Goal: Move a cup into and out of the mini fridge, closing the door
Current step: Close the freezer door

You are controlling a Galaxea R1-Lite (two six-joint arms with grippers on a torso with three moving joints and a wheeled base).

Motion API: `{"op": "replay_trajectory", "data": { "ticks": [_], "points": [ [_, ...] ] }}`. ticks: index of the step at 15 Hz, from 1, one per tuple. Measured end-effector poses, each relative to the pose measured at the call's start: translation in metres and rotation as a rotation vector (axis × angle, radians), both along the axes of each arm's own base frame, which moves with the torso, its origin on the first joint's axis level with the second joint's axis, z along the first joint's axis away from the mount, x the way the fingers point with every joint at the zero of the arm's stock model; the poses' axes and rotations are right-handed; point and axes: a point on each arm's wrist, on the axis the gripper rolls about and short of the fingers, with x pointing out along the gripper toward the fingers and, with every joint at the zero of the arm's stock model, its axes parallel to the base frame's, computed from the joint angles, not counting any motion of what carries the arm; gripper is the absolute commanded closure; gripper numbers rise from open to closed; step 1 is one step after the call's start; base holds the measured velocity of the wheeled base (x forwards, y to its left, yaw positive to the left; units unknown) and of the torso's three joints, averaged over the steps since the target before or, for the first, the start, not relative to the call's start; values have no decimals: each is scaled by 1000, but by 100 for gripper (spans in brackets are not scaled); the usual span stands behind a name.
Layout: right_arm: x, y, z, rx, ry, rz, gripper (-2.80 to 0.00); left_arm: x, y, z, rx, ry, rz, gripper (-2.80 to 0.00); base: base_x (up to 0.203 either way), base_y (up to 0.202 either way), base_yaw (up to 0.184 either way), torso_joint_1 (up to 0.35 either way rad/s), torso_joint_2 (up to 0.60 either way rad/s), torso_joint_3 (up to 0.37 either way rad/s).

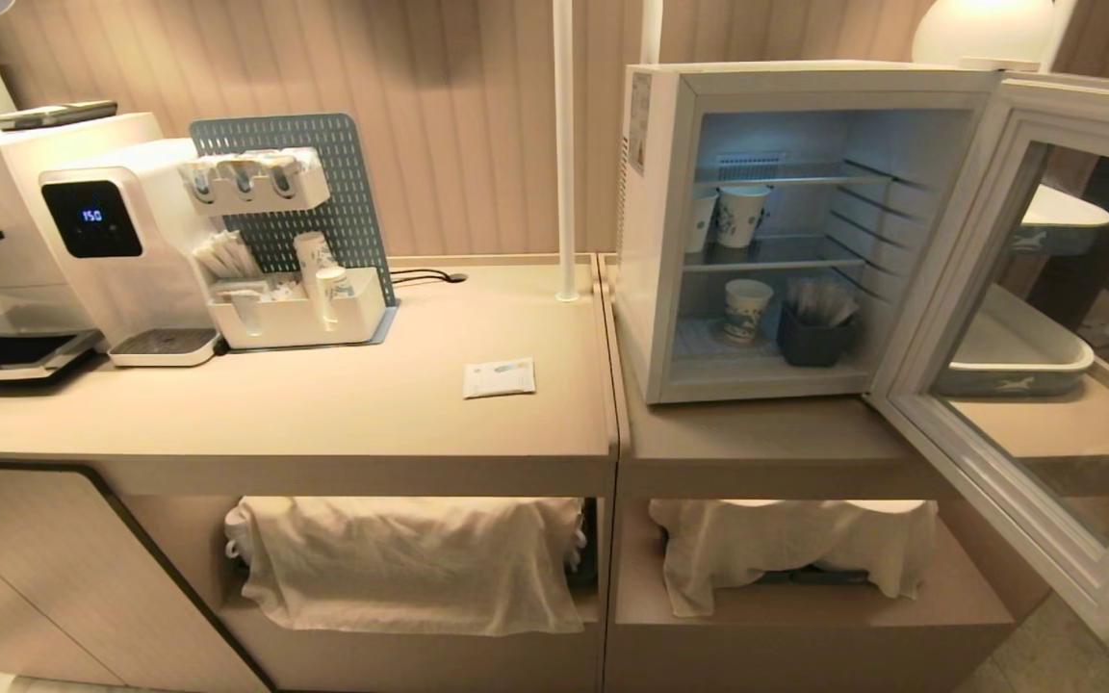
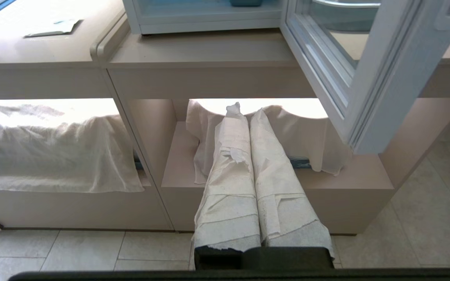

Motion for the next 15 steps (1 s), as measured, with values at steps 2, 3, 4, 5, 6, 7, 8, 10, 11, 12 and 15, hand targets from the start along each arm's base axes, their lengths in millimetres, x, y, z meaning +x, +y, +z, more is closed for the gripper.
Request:
{"op": "replay_trajectory", "data": {
  "ticks": [2, 3, 4, 5, 6, 7, 8, 10, 11, 12, 15],
  "points": [
    [0, 0, 0, 0, 0, -2, 0, 0, 0, 0, 0, -1, -1, 0, 3, -89, 14, -1, 3, 2],
    [0, 0, 0, 0, 1, 0, 0, 0, 0, 0, 0, 0, 0, 0, 1, -169, 1, 7, 7, 2],
    [0, 0, 0, 0, 0, 0, 0, 0, 0, 0, 0, 0, 1, 0, 0, -203, 5, 3, 6, 2],
    [0, 0, 0, 0, 0, 1, 0, 0, 0, 0, 0, 0, 0, 0, -1, -199, 0, 2, 2, 2],
    [0, 0, 0, 1, 0, -1, 0, 0, 0, 0, 1, 0, -2, 0, -1, -192, 0, 7, 2, 5],
    [0, 0, 0, 0, 0, 0, 0, 0, 0, 0, 0, -1, 0, 0, 0, -189, 1, 3, 4, 3],
    [0, 0, 0, 0, 0, -1, 0, 0, 0, 0, 0, 0, 0, 0, -1, -196, 2, 7, -2, 7],
    [0, 0, 0, 0, 0, 0, 0, 0, 0, 0, 0, -1, 0, 0, 0, -194, 1, 4, 0, 2],
    [0, 0, 0, 1, 0, 0, 0, 0, 0, 0, 0, 0, -1, 0, 0, -194, -1, 3, -3, 1],
    [0, 0, 0, 1, 0, 0, 0, 0, 0, 0, 0, 0, 0, 0, 0, -194, 0, -2, 3, -2],
    [0, 0, 0, 1, 0, -1, 0, 0, 0, 0, 0, 0, 1, 0, 0, -194, 2, 3, -1, 4]
  ]
}}
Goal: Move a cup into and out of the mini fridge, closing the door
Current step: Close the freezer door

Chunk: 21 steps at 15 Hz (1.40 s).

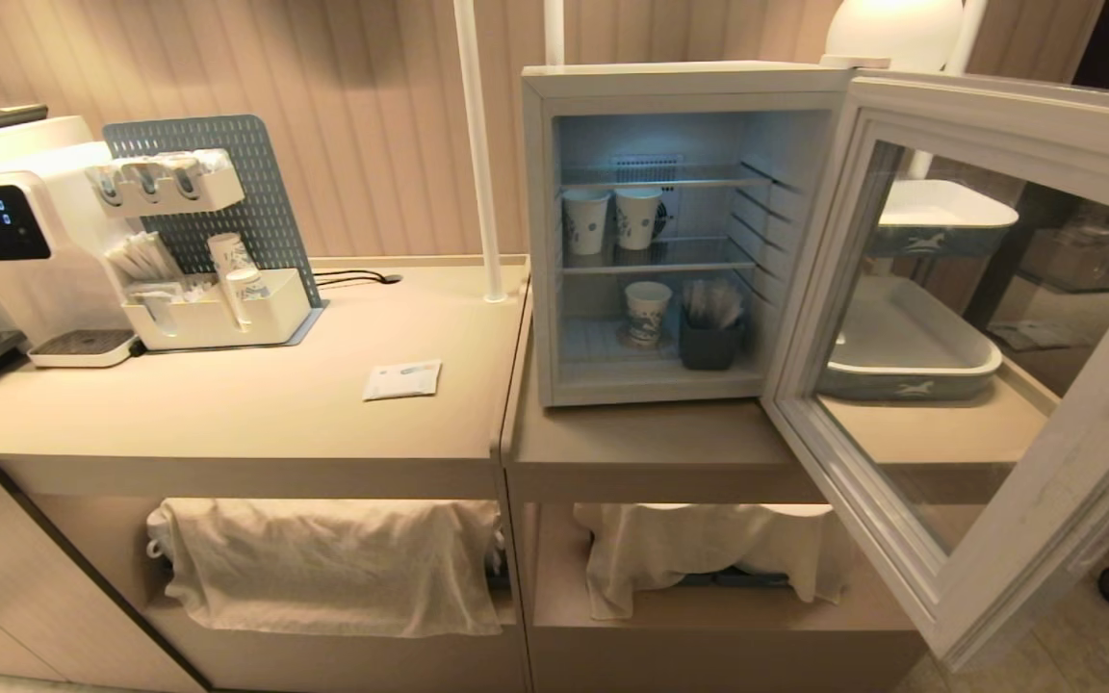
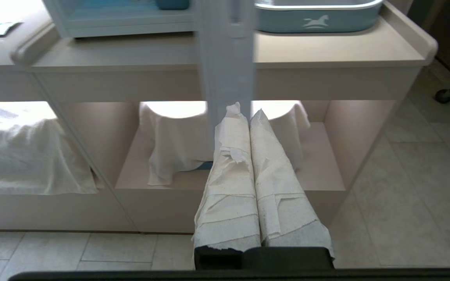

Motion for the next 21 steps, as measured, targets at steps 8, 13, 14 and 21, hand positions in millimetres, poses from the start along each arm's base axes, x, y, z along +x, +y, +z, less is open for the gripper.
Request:
{"op": "replay_trajectory", "data": {
  "ticks": [8, 13, 14, 21],
  "points": [
    [0, 0, 0, 2, 2, 0, 0, 0, 0, 0, -1, 0, 0, 0, 0, -171, 3, 3, 3, 4],
    [-3, 0, 62, 198, -34, 6, 0, 0, 0, 0, -1, -1, 0, 0, 0, 0, 0, 0, 0, 0],
    [7, 0, 81, 262, 8, 21, 0, 0, 0, 0, -1, -1, 0, 0, 0, 0, 0, 0, 0, 0],
    [143, 7, 124, 621, 393, 576, 0, 0, 0, 0, -2, 0, -1, 0, 0, 0, 0, 0, 0, 0]
  ]
}}
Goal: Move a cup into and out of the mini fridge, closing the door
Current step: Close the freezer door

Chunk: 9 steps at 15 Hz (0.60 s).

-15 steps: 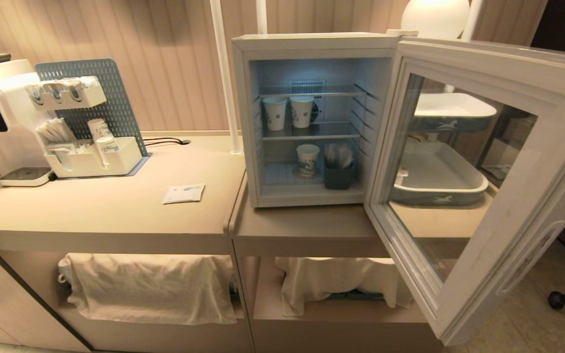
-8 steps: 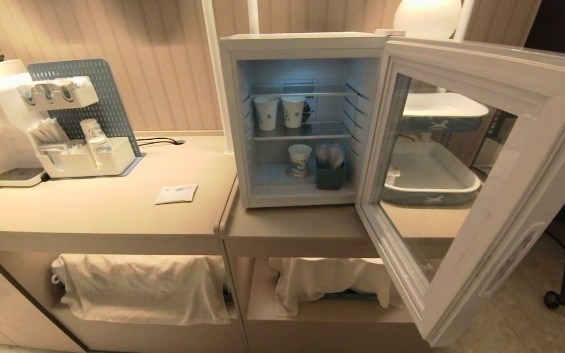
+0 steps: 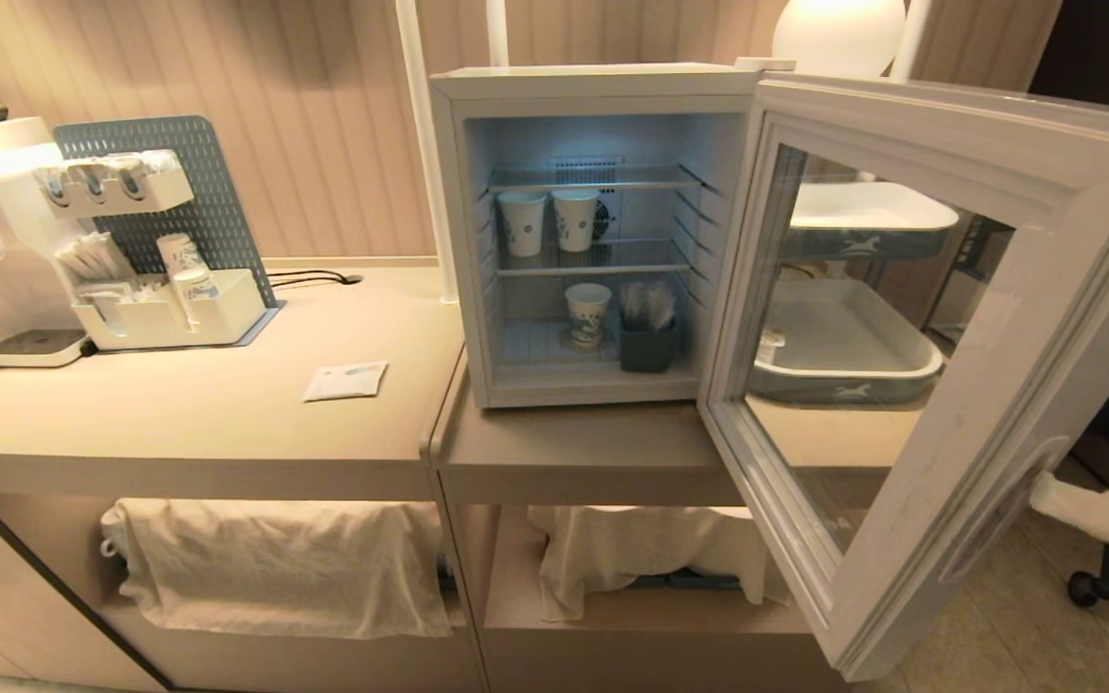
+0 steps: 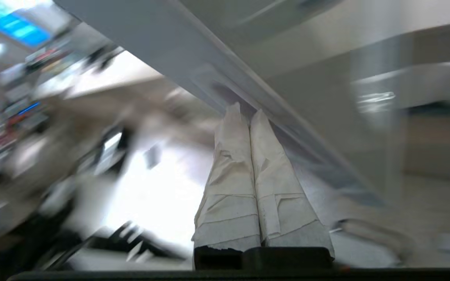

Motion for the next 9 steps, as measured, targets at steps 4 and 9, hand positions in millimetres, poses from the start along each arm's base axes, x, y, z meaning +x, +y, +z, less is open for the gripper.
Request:
{"op": "replay_trajectory", "data": {
  "ticks": [4, 9],
  "points": [
    [48, -12, -15, 149, 29, 339, 0, 0, 0, 0, 0, 0, 0, 0, 0, 0, 0, 0, 0, 0],
    [65, -25, -20, 194, 83, 306, 0, 0, 0, 0, 0, 0, 0, 0, 0, 0, 0, 0, 0, 0]
  ]
}}
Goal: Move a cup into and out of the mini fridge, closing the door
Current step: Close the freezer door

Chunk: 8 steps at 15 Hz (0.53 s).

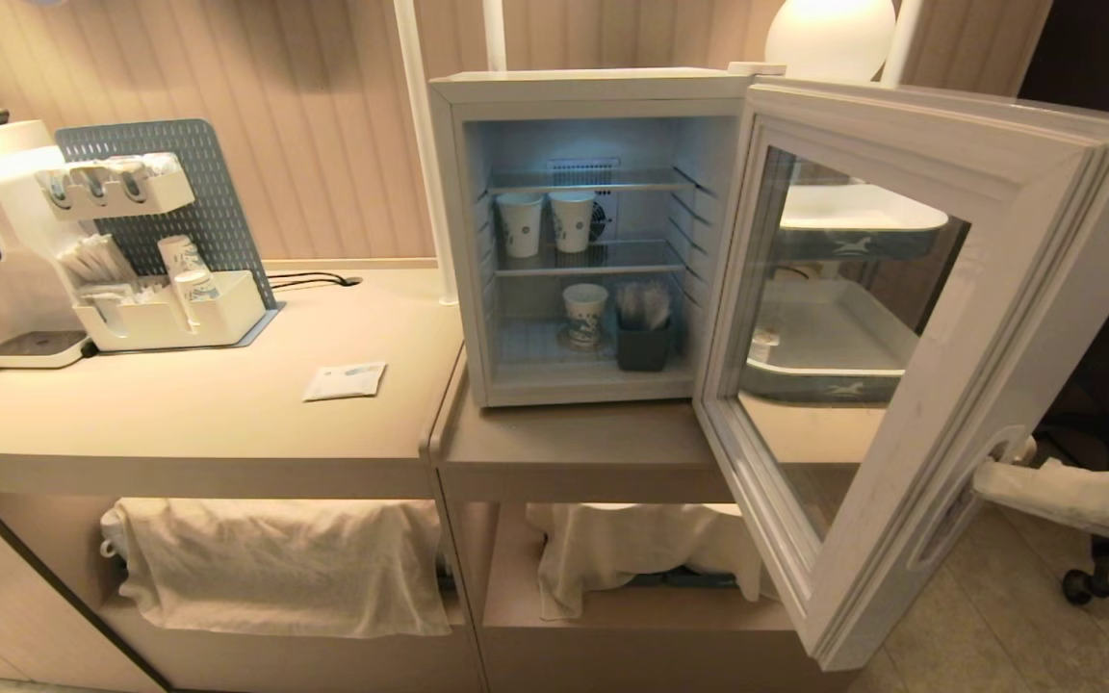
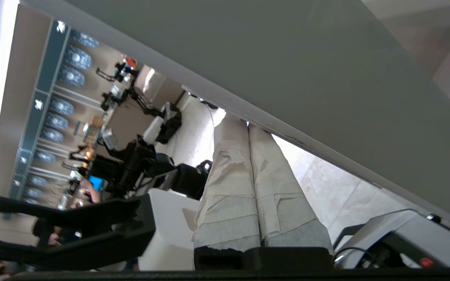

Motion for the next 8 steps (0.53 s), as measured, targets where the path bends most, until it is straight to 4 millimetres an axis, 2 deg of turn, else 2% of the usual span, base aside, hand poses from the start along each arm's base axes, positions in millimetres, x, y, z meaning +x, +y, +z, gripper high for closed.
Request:
{"op": "replay_trajectory", "data": {
  "ticks": [4, 6, 8],
  "points": [
    [18, 18, 9, 27, 65, 37, 0, 0, 0, 0, 0, 0, 0, 0, 0, 0, 0, 0, 0, 0],
    [23, 41, 11, 0, 70, 41, 0, 0, 0, 0, 0, 0, 1, 0, 0, 0, 0, 0, 0, 0],
    [22, 72, 9, -43, 77, 46, 0, 0, 0, 0, 1, 0, 0, 0, 0, 0, 0, 0, 0, 0]
  ]
}}
